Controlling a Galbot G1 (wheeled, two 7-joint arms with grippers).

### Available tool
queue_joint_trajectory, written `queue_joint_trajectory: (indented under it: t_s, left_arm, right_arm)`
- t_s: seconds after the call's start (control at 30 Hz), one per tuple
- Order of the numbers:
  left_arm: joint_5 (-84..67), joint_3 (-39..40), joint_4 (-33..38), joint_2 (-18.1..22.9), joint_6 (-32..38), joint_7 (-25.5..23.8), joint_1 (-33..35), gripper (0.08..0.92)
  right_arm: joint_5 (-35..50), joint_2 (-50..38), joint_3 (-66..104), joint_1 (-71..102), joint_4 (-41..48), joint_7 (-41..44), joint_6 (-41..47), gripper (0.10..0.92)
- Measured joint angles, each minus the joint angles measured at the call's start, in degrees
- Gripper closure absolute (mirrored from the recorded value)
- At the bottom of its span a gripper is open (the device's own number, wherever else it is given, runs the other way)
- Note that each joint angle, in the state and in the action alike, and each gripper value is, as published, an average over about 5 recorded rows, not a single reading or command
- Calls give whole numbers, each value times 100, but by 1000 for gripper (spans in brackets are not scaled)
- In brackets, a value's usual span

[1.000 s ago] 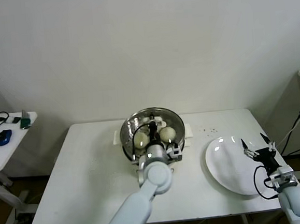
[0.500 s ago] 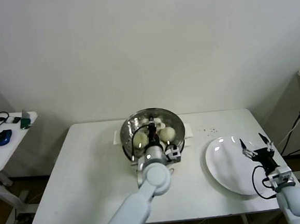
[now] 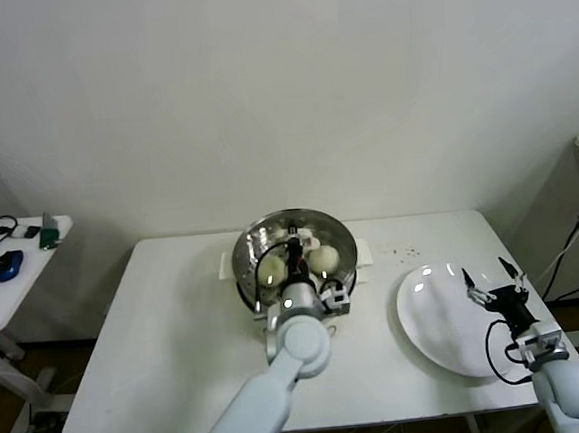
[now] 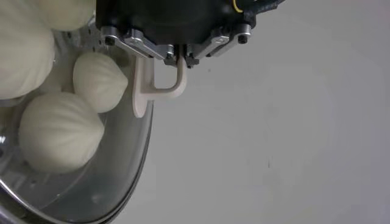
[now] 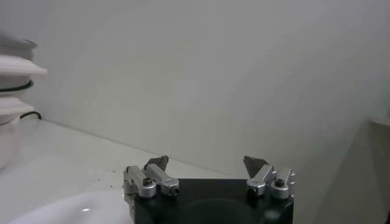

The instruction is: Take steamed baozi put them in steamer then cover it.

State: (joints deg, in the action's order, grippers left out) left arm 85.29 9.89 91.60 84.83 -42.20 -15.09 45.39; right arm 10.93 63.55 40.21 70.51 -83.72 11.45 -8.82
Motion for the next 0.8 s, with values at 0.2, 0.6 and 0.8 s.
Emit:
queue_joint_trajectory:
  t_s: [0.2, 0.6, 0.8]
  left_arm:
    - [-42, 14, 75, -5, 0, -7, 44, 770]
    - [-302, 117, 443, -222, 1, -73, 58, 415]
    - [-423, 192, 817, -441, 2, -188, 152, 230]
  right_arm:
    - [-14, 19, 8, -6, 20, 17, -8, 203]
    - [-3, 27, 2, -5, 6, 55, 58, 203]
    - [80, 2, -27, -32, -137, 8, 302, 203]
